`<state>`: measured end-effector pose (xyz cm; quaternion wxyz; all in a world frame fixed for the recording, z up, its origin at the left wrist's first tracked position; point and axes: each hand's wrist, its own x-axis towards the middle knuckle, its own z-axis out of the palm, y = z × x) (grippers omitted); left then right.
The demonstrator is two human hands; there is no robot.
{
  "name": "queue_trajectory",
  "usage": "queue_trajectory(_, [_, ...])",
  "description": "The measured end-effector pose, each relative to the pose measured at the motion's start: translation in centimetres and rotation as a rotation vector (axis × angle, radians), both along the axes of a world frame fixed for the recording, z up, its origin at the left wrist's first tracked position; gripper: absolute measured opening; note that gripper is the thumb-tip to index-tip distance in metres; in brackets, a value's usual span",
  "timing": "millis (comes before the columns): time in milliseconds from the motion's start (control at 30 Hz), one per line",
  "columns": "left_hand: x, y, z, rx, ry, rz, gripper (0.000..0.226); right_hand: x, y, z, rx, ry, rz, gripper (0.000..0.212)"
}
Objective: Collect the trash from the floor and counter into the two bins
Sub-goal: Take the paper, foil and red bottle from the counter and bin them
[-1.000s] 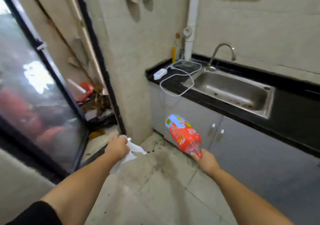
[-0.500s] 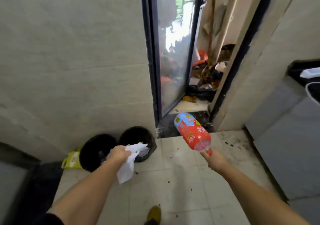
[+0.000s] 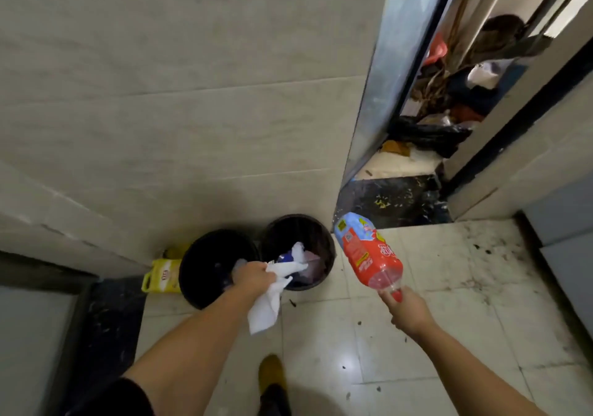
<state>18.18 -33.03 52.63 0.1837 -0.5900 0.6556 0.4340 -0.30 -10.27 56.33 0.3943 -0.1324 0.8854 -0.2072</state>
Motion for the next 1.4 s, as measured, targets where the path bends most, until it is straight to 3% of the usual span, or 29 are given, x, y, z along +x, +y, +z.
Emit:
queue_trajectory(167, [-3.4,-4.0,-8.6,-0.032,-0.073,0.027,0.044,1.1,-6.0,-7.8,0.012,-0.043,-0.015,0.030])
queue_trajectory(433, [-10.0,-5.1,-30.8,-0.172,-0.080,-0.028,0.039,-0.7,-10.3,-25.6,0.028,0.088,0.040,0.028])
queue_trajectory(533, [-10.6,-4.3,-37.5,-0.178,-0.071,0.043,0.041,-1.4,-9.6,-29.5,0.028,0.121,0.003,0.033])
queue_trajectory(633, [-10.8,-3.6,-40.9,-0.065,-0.028,0.038,0.045,-2.1,-9.1,-30.4,0.029,0.120,0.009,0.032])
queue_trajectory(767, [-9.7,-4.2,-38.9,0.069,0.140,0.099,0.052,-2.2,-9.8,-28.0,0.051,0.124,0.089,0.034])
queue_trajectory(867, [-6.4,-5.4,-34.0,0.032,0.194,0.163,0.062,-1.6,-12.4,-24.6,0.047,0.126,0.198,0.035])
queue_trajectory(1000, [1.4,-7.2,-30.1,-0.009,0.018,-0.025,0.053,1.0,-17.7,-20.9,0.026,0.100,0.393,0.031])
queue_trajectory(1167, [11.4,-8.0,-30.4,0.098,-0.301,-0.270,0.064,5.9,-26.0,-22.0,0.028,0.018,0.698,0.027])
queue_trajectory(1267, [14.4,-7.3,-32.4,0.136,-0.333,-0.340,0.066,9.4,-30.7,-25.7,0.103,0.029,0.861,0.031])
queue_trajectory(1400, [15.7,-5.7,-34.2,0.001,-0.271,-0.337,0.065,13.8,-33.7,-31.0,0.256,0.204,1.025,0.037])
